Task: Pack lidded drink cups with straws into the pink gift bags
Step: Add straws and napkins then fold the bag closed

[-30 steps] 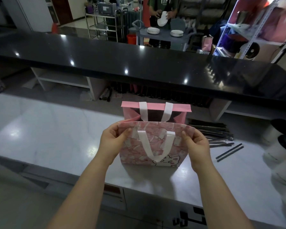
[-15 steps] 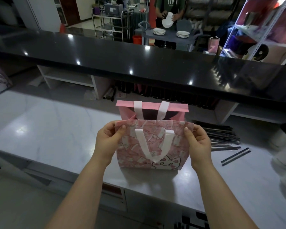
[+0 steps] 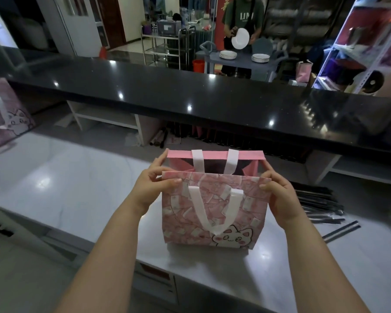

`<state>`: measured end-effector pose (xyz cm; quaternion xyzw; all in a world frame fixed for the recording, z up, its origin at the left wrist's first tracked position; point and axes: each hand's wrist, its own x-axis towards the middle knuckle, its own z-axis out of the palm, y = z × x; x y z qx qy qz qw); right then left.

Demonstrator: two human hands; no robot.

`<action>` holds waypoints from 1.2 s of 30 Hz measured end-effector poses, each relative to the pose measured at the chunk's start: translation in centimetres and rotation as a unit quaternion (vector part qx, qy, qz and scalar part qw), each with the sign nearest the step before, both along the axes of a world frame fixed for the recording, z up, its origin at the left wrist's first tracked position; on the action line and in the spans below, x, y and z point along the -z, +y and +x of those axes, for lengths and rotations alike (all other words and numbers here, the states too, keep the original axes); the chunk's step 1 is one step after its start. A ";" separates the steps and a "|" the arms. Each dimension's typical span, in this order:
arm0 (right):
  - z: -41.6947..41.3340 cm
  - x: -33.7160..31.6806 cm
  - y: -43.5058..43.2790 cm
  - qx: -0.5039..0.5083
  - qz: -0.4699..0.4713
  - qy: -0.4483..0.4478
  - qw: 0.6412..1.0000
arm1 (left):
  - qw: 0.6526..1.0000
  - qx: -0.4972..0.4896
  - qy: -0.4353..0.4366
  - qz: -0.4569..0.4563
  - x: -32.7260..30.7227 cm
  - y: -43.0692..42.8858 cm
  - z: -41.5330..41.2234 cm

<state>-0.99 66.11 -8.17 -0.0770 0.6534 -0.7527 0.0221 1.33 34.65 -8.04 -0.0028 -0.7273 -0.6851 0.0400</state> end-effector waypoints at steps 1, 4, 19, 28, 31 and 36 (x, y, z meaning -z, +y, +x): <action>-0.2 0.0 0.0 -0.001 0.003 0.000 1.000 | 1.000 0.009 -0.009 0.000 0.1 0.0 -0.3; -0.7 -0.4 0.1 0.005 0.025 0.007 1.000 | 0.999 0.038 -0.013 0.013 0.3 0.1 -1.0; -3.7 1.7 -0.8 0.109 0.042 0.053 0.992 | 0.979 -0.170 0.046 0.102 1.4 1.6 -2.8; -4.9 -3.7 -1.3 -0.050 0.437 0.187 0.878 | 0.997 -0.056 0.055 -0.011 -1.5 1.3 -3.7; -4.8 -5.0 -1.9 -0.095 0.525 0.187 0.825 | 0.992 -0.043 0.084 -0.081 -2.2 1.7 -3.7; -4.4 -5.6 -2.2 -0.119 0.561 0.137 0.808 | 0.983 -0.057 0.103 -0.140 -2.2 2.1 -3.9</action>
